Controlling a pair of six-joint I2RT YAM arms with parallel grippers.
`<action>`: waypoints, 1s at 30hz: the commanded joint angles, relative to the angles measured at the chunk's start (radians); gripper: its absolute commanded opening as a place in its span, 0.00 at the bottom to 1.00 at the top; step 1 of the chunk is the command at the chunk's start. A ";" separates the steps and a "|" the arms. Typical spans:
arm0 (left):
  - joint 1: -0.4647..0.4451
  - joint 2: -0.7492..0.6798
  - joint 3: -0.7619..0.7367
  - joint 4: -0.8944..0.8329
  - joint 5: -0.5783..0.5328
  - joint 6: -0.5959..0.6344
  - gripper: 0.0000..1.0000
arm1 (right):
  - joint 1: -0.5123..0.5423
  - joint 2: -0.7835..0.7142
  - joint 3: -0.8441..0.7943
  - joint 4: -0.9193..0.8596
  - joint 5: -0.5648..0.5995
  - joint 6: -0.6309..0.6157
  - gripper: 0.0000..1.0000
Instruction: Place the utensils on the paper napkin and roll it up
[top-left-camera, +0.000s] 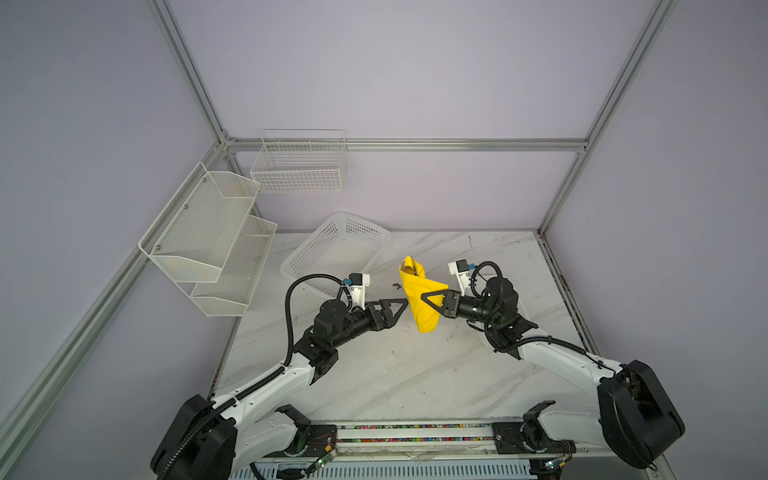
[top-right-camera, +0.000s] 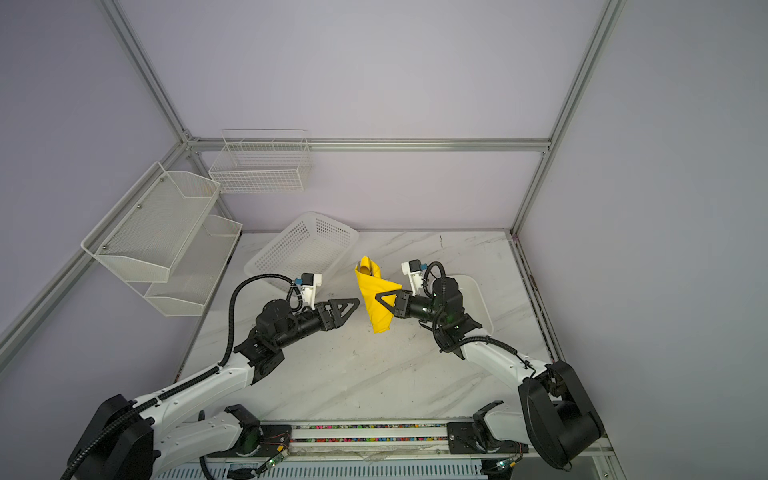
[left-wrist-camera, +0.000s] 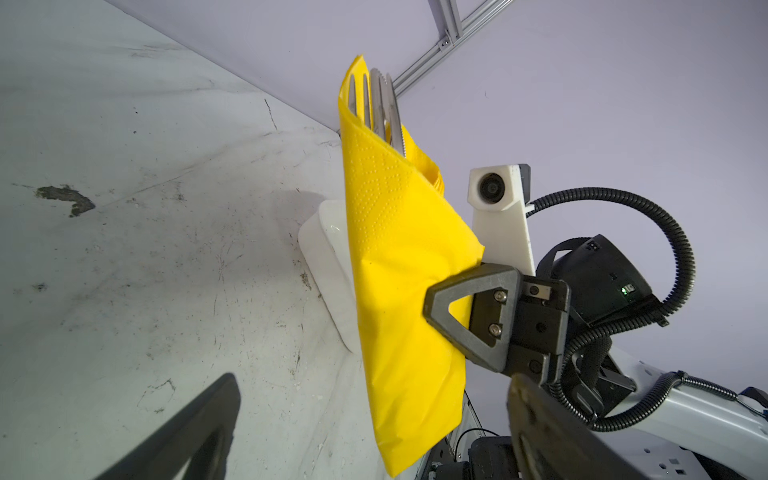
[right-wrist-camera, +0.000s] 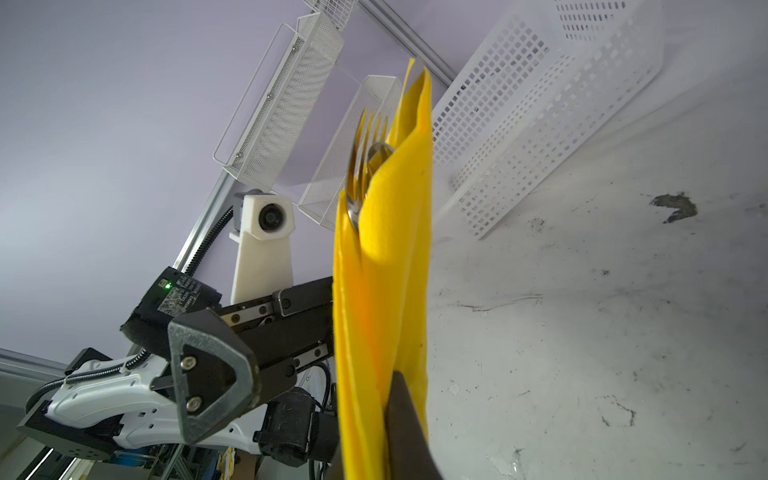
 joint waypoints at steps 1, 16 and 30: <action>0.006 0.020 0.091 0.110 0.058 -0.041 0.97 | 0.000 -0.034 0.037 0.090 -0.031 0.045 0.08; 0.008 0.097 0.150 0.171 0.099 -0.060 0.93 | 0.001 -0.069 0.049 0.094 -0.021 0.080 0.08; 0.008 0.215 0.211 0.323 0.202 -0.151 0.90 | -0.001 -0.057 0.058 0.148 -0.059 0.133 0.07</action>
